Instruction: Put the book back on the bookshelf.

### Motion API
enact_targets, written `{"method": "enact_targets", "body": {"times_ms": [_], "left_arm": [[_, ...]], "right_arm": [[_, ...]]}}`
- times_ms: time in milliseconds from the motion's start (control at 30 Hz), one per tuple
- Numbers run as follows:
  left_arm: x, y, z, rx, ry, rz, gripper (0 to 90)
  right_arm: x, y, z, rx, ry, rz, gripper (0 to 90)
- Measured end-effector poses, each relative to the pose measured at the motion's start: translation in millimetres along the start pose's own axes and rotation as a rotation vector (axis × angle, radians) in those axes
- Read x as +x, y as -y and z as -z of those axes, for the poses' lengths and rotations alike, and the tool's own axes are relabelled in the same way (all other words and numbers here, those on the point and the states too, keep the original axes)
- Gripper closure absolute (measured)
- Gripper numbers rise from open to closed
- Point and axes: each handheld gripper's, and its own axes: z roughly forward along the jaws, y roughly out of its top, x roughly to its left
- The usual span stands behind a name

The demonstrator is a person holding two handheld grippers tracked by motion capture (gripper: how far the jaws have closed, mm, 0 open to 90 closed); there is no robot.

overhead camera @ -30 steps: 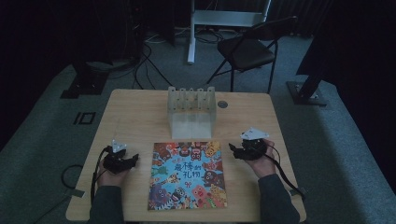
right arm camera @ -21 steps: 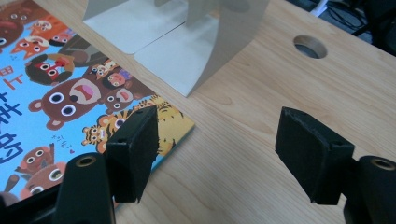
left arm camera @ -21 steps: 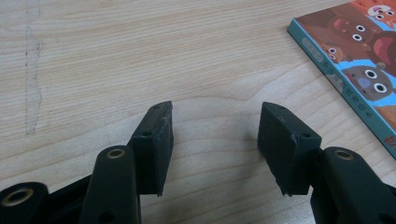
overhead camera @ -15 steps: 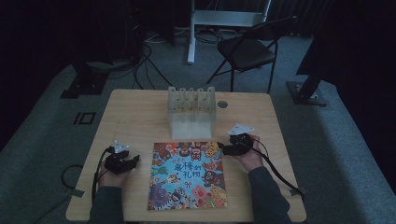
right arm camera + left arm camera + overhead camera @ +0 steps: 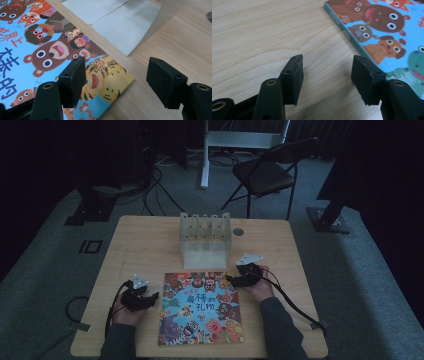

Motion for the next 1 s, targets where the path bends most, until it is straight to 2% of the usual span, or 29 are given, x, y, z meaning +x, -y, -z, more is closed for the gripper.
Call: {"method": "enact_targets", "body": {"times_ms": [67, 100, 233, 300, 600, 767, 867, 1000], "left_arm": [[-1.0, -0.4, -0.8, -0.003, 0.003, -0.002, 43.5], [-3.6, -1.5, -2.1, -0.006, 0.01, -0.011, 43.6], [-8.7, -3.6, -4.3, -0.014, 0.016, -0.028, 45.2], [-8.3, -4.5, -5.9, -0.019, 0.016, -0.011, 47.2], [-11.6, -13.6, -14.8, -0.029, 0.006, -0.017, 49.2], [-10.1, -13.6, -15.5, -0.029, 0.0, -0.011, 45.6], [-11.7, -13.6, -15.1, -0.03, -0.012, -0.021, 44.3], [-13.2, -13.7, -11.5, -0.036, -0.014, -0.028, 41.7]], "right_arm": [[-0.4, 0.5, -1.8, 0.004, -0.008, -0.001, 31.2], [-2.2, 2.3, -7.3, 0.025, -0.02, -0.012, 31.1], [-4.4, 4.9, -10.7, 0.029, -0.037, -0.024, 31.2], [-5.7, 8.0, -13.4, 0.029, -0.05, -0.034, 31.2], [-12.0, 10.8, -18.1, 0.027, -0.073, -0.078, 31.0], [-16.2, 14.2, -17.5, 0.019, -0.094, -0.109, 32.7], [-17.2, 15.3, -17.5, 0.013, -0.102, -0.123, 33.4], [-20.0, 17.1, -16.1, -0.004, -0.102, -0.155, 38.6]]}}
